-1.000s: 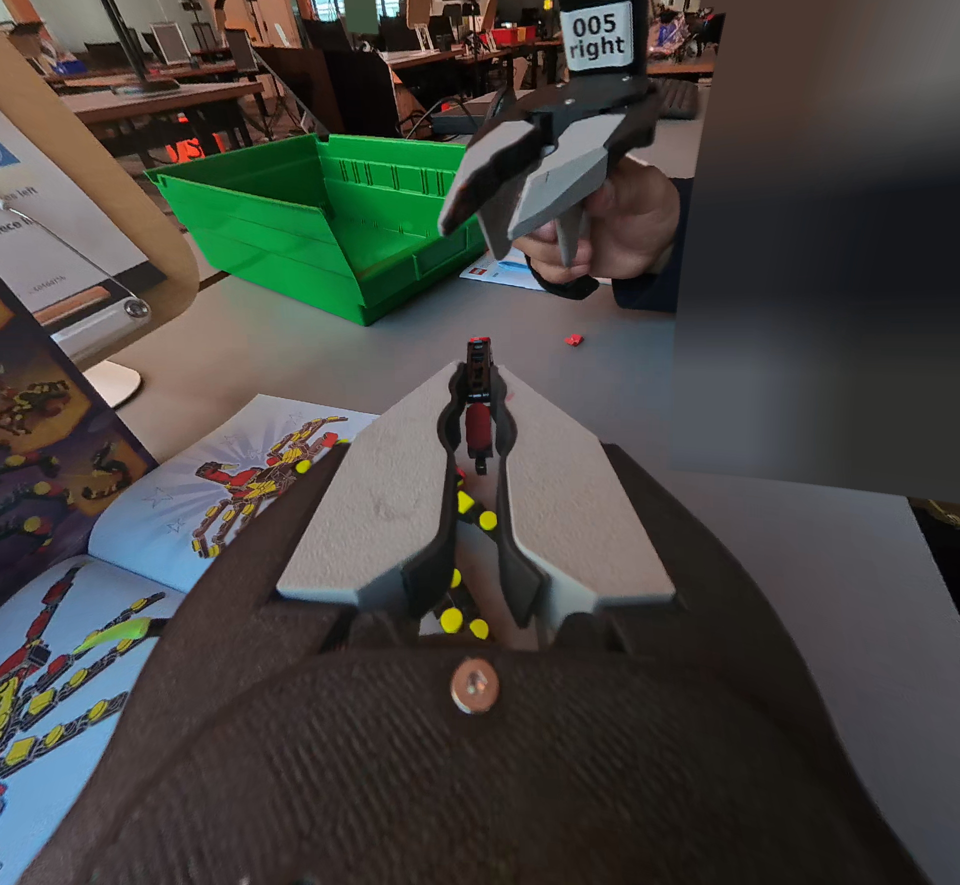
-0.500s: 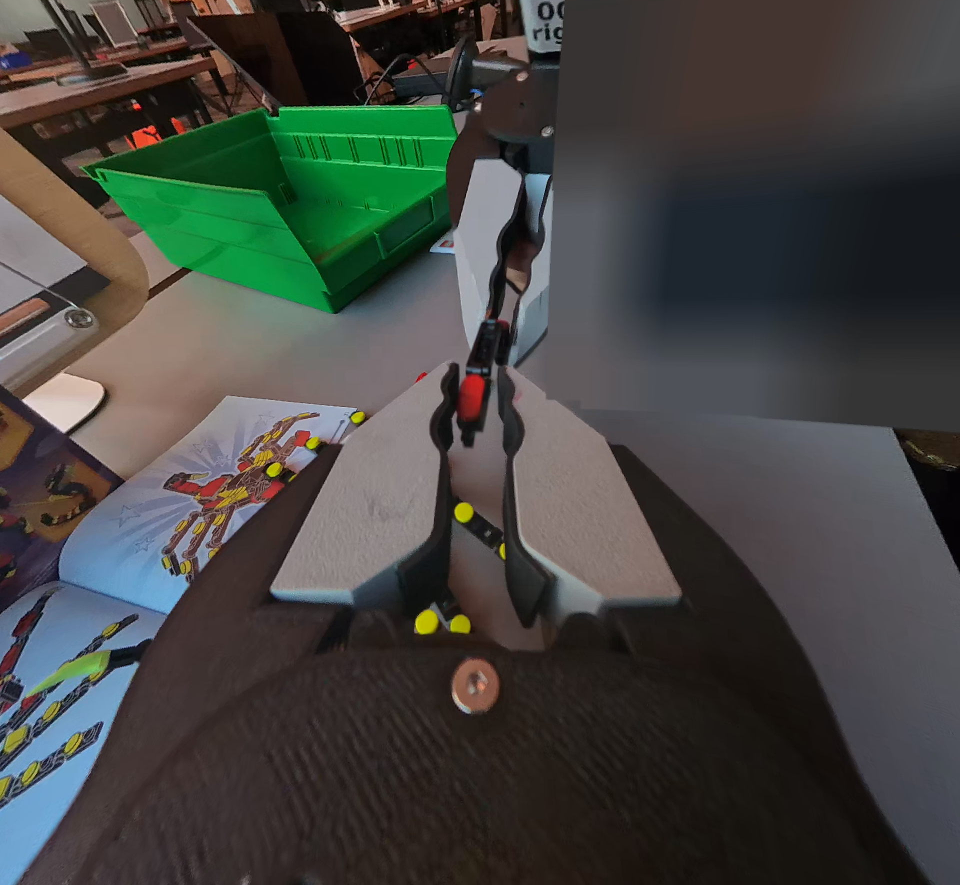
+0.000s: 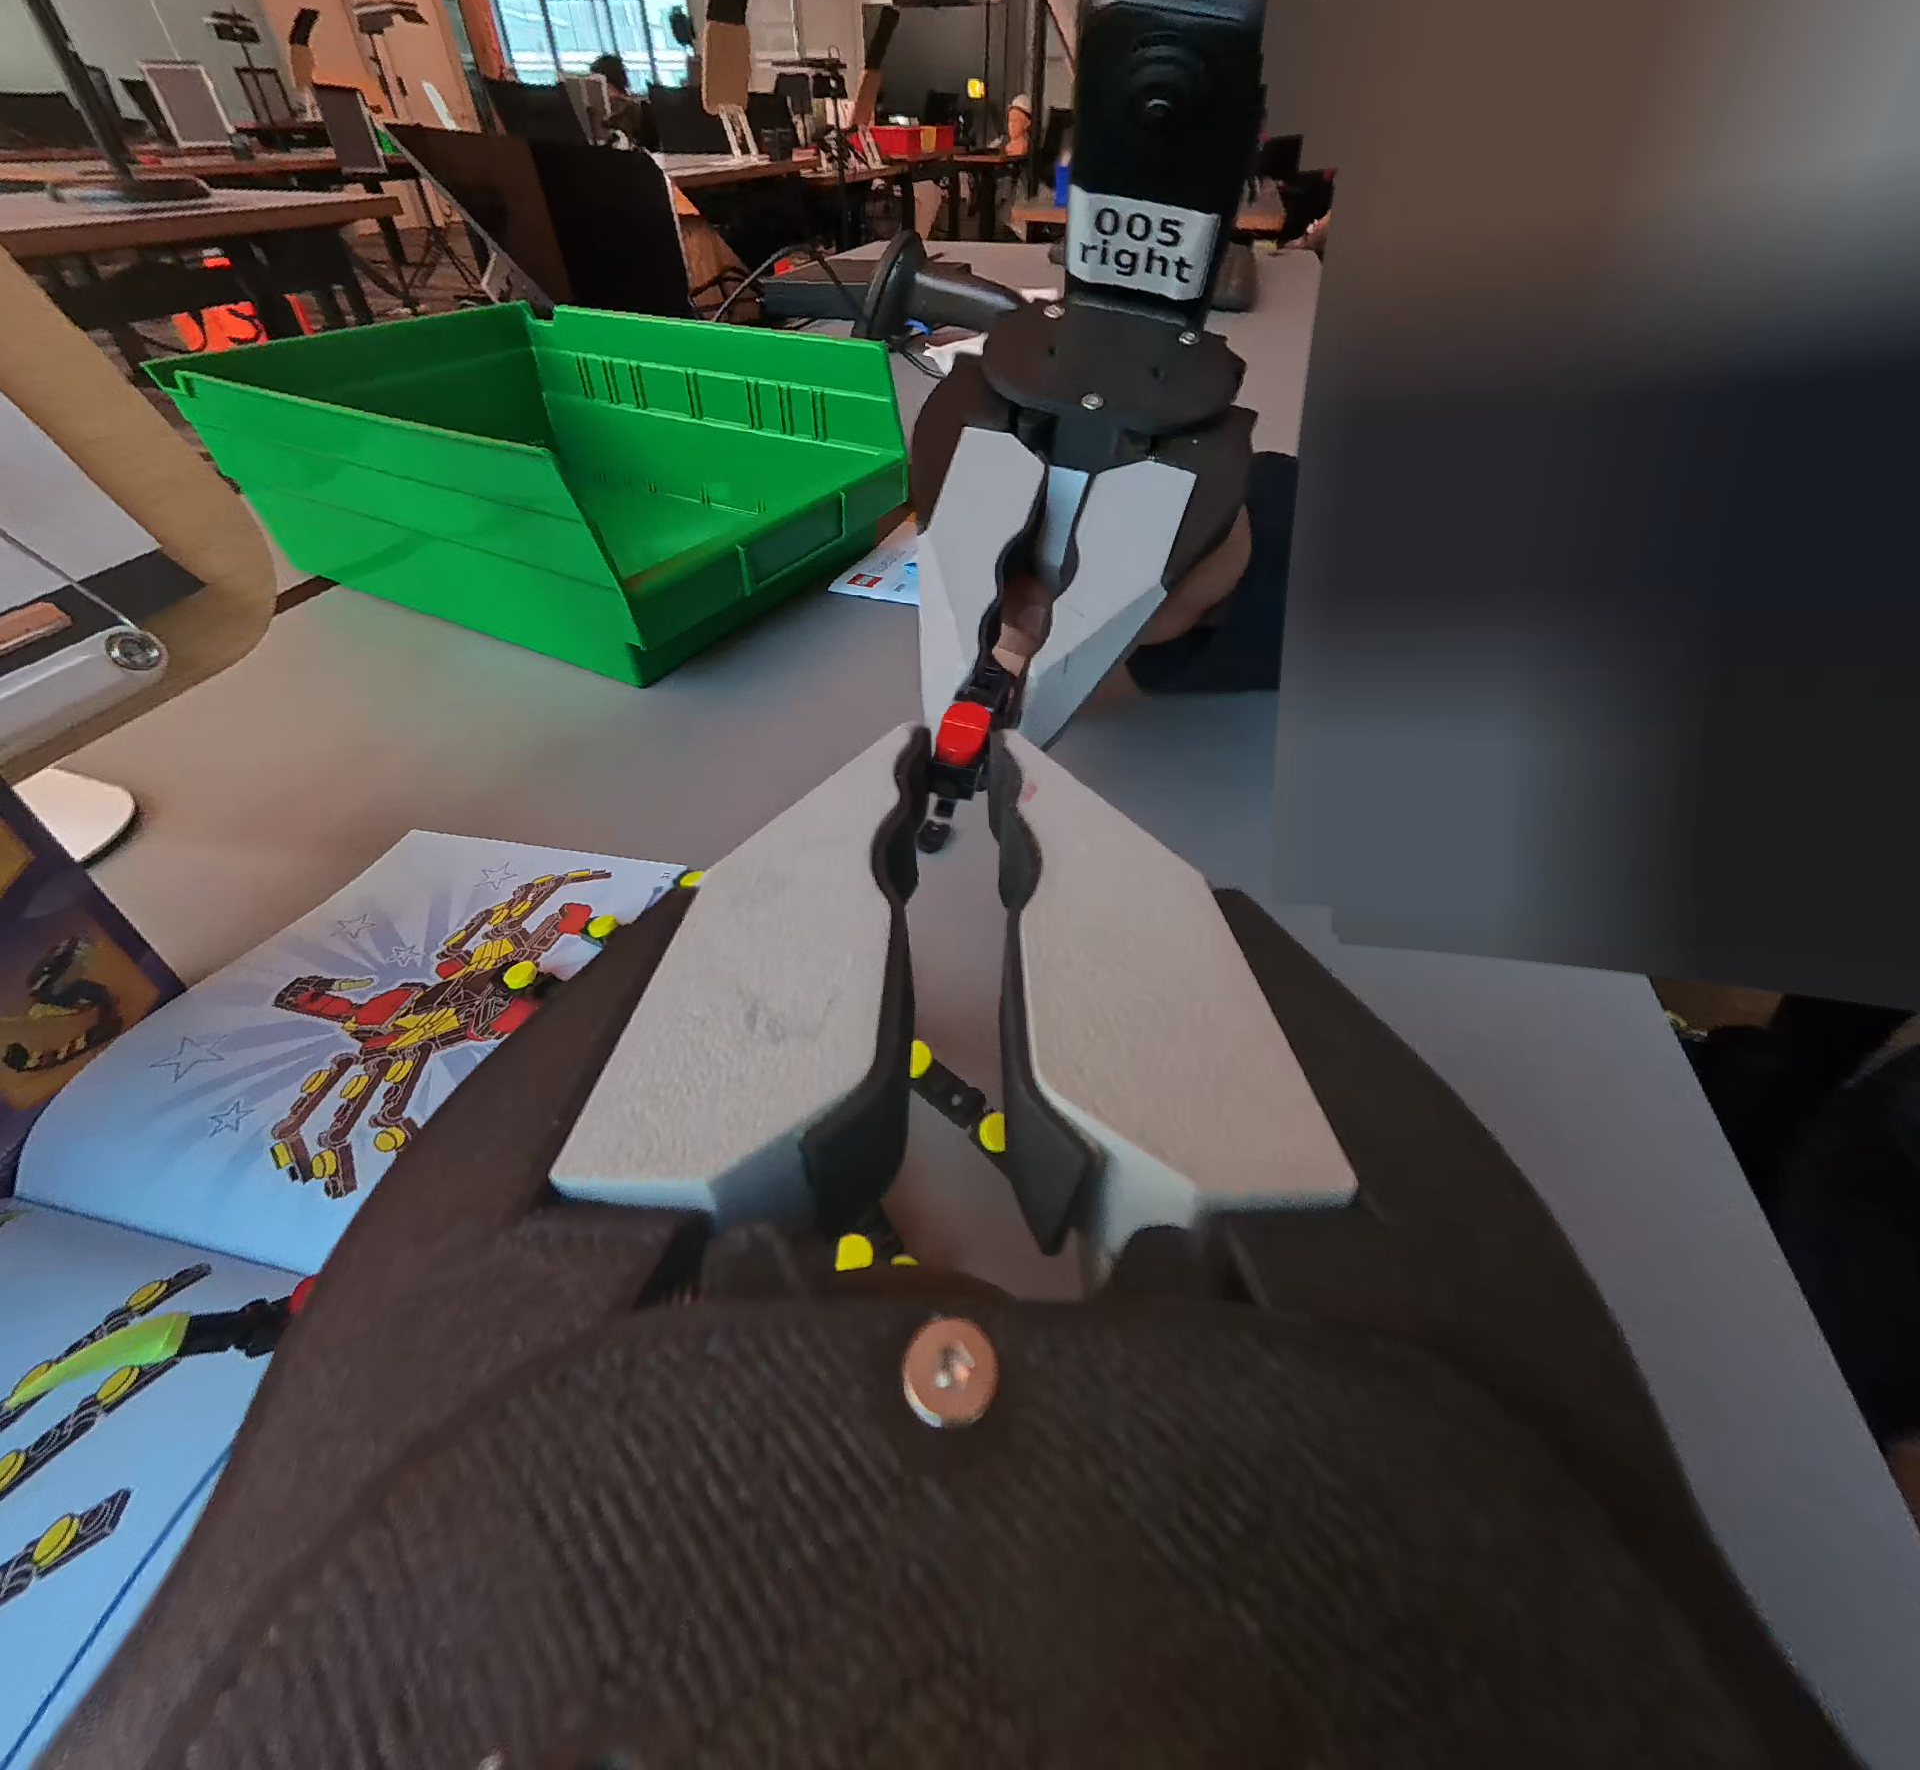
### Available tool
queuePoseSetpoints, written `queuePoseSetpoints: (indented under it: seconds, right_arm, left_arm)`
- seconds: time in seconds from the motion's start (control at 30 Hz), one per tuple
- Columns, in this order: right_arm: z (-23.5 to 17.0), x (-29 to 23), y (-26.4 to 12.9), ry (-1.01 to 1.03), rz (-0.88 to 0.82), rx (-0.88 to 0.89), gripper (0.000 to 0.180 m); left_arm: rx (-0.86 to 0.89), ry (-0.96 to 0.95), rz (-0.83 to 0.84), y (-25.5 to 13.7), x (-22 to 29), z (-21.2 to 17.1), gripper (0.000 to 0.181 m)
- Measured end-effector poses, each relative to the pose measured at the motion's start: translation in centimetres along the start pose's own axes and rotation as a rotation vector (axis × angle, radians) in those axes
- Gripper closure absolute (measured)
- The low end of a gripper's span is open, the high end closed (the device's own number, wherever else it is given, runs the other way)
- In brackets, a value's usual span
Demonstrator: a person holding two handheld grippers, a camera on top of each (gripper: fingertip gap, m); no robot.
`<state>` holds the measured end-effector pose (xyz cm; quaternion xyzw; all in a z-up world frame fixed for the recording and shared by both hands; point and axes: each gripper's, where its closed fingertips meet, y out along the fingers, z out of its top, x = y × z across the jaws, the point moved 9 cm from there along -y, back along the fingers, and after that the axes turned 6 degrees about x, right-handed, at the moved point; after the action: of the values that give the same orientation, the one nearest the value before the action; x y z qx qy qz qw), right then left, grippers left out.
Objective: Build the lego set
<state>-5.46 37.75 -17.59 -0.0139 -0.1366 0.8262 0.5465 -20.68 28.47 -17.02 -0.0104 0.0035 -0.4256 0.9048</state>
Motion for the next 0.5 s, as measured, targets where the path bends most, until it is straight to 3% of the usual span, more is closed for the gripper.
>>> queuePoseSetpoints:
  seconds: [0.3, 0.5]
  right_arm:
    - [1.2, -0.3, -0.8, -0.009, 0.017, 0.100, 0.167]
    - [1.8, -1.4, -0.4, -0.078, 0.017, 0.112, 0.180]
  left_arm:
    - [-0.075, 0.161, 0.008, 0.6, 1.3, -0.3, 0.175]
    - [-0.086, 0.148, -0.009, 0.8, 1.7, -0.5, 0.176]
